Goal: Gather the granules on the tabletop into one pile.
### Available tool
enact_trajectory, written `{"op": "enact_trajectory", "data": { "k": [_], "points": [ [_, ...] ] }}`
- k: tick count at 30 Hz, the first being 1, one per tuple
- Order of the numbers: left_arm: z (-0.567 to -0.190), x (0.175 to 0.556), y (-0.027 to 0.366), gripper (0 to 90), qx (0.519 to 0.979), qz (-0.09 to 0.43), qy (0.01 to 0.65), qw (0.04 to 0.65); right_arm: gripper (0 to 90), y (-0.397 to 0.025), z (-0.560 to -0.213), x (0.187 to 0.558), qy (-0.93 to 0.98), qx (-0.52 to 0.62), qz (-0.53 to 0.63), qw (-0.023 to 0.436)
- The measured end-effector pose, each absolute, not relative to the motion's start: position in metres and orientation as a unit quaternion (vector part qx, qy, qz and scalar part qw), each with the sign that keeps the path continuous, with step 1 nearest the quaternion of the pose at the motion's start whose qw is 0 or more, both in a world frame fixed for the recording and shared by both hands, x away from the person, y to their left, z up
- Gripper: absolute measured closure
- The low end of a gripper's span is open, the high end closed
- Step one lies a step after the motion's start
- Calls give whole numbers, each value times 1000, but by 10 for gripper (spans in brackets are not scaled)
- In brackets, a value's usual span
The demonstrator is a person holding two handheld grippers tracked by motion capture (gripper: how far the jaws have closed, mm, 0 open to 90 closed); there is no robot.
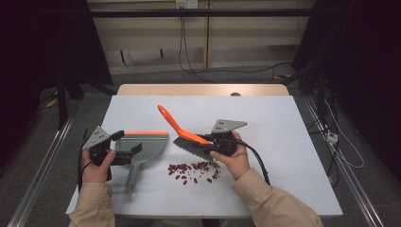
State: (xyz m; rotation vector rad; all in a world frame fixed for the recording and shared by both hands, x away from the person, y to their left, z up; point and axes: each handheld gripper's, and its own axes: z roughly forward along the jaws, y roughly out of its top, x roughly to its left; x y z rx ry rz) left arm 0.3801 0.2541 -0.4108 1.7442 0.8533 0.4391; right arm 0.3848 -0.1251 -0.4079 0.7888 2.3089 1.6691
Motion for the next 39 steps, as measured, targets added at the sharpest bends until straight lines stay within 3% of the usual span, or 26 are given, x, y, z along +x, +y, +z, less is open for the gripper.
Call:
{"op": "enact_trajectory", "data": {
  "k": [9, 20, 39],
  "points": [
    [-410, 377, 251, 53, 740, 186, 351, 543, 710, -115, -410, 353, 740, 356, 553, 139],
    [-409, 374, 248, 52, 743, 190, 346, 541, 709, -89, -414, 326, 694, 406, 580, 134],
    [-407, 373, 253, 52, 739, 196, 350, 541, 710, -56, -433, 309, 696, 417, 583, 49]
  ]
}}
